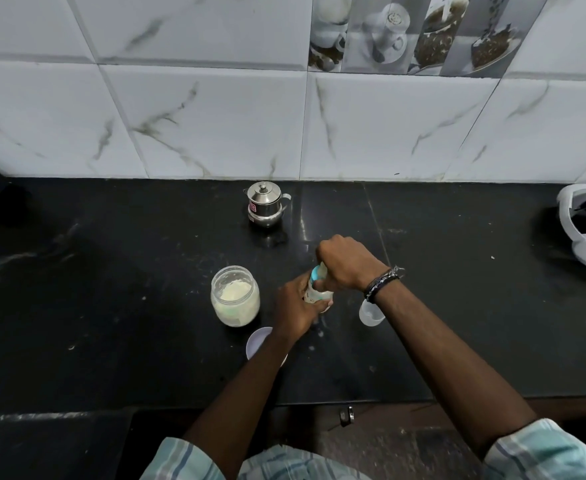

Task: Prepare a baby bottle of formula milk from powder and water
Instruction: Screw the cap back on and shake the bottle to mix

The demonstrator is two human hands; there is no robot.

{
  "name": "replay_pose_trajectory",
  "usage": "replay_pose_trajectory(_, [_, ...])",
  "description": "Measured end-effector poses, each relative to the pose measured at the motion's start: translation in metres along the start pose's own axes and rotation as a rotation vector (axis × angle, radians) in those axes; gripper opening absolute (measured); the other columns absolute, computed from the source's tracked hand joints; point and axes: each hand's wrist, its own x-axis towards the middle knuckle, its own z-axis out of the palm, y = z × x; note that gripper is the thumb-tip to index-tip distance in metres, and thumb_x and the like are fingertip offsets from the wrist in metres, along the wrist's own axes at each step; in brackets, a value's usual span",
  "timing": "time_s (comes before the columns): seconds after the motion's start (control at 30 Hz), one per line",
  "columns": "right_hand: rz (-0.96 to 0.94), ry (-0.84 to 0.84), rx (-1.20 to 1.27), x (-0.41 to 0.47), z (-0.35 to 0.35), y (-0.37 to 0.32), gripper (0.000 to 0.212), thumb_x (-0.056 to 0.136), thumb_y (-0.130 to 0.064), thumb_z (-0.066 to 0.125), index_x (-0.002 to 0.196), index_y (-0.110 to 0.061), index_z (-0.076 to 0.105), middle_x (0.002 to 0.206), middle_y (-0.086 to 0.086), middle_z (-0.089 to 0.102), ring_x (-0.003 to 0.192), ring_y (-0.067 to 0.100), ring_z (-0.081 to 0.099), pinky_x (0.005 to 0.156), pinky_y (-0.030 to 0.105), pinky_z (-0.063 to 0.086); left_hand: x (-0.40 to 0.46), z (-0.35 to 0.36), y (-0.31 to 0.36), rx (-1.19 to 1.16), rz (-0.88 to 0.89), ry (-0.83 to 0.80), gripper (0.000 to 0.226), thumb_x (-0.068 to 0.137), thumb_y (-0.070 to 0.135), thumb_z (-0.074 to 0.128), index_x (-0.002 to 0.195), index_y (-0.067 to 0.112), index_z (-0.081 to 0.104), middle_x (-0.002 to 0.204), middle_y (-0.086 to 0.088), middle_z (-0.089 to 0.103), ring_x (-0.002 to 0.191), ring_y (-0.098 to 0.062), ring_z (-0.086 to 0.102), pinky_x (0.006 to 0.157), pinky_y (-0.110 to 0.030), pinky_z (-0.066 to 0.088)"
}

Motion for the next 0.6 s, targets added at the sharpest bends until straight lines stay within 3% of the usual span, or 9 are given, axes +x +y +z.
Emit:
replay_pose_trajectory(0.17, [0.102,0.095,0.016,0.0,0.01,-0.001,0.056,0.069,-0.058,0.071,0.062,-0.012,0.04,0.067,0.006,0.052,0.06,0.029,0.052,0.054,0.032,0.039,0.002,0.002,-0.006,-0.046,-0.036,0.004,0.044,0.062,0.023,0.085,0.102,0.03,0.07,0.092,0.012,0.076,0.085,-0.004,0.072,0.078,-0.034,0.059])
replay_pose_trajectory(0.27, [0.14,0.116,-0.031,-0.002,0.01,-0.002,0.063,0.068,-0.067,0.067,0.057,-0.014,0.034,0.056,-0.002,0.034,0.055,0.026,0.048,0.052,0.03,0.035,0.003,0.002,-0.005,-0.07,-0.038,0.004,0.043,0.059,0.029,0.084,0.097,0.041,0.068,0.095,0.008,0.077,0.087,-0.008,0.073,0.081,-0.04,0.06])
replay_pose_trajectory(0.33, [0.128,0.071,-0.025,-0.001,0.007,-0.002,0.061,0.07,-0.067,0.068,0.063,-0.013,0.039,0.063,0.001,0.042,0.059,0.027,0.048,0.055,0.031,0.037,0.003,0.001,-0.004,-0.071,-0.034,0.005,0.041,0.058,0.032,0.084,0.092,0.047,0.067,0.093,0.01,0.076,0.087,-0.008,0.072,0.08,-0.037,0.06])
replay_pose_trajectory(0.47, [0.035,-0.054,0.018,-0.001,-0.001,0.001,0.041,0.071,-0.04,0.078,0.078,-0.01,0.053,0.087,0.011,0.06,0.076,0.034,0.062,0.06,0.034,0.044,0.003,0.0,-0.004,-0.019,-0.002,0.011,0.045,0.061,0.025,0.086,0.102,0.034,0.07,0.089,0.016,0.074,0.083,0.0,0.07,0.075,-0.025,0.057])
replay_pose_trajectory(0.6, [-0.065,-0.123,0.071,-0.005,-0.004,0.006,0.036,0.078,-0.018,0.074,0.113,-0.014,0.063,0.111,0.011,0.065,0.099,0.031,0.065,0.083,0.042,0.056,0.004,0.001,-0.006,0.022,-0.004,0.019,0.048,0.063,0.021,0.089,0.108,0.021,0.071,0.097,0.008,0.076,0.088,-0.005,0.071,0.08,-0.029,0.058])
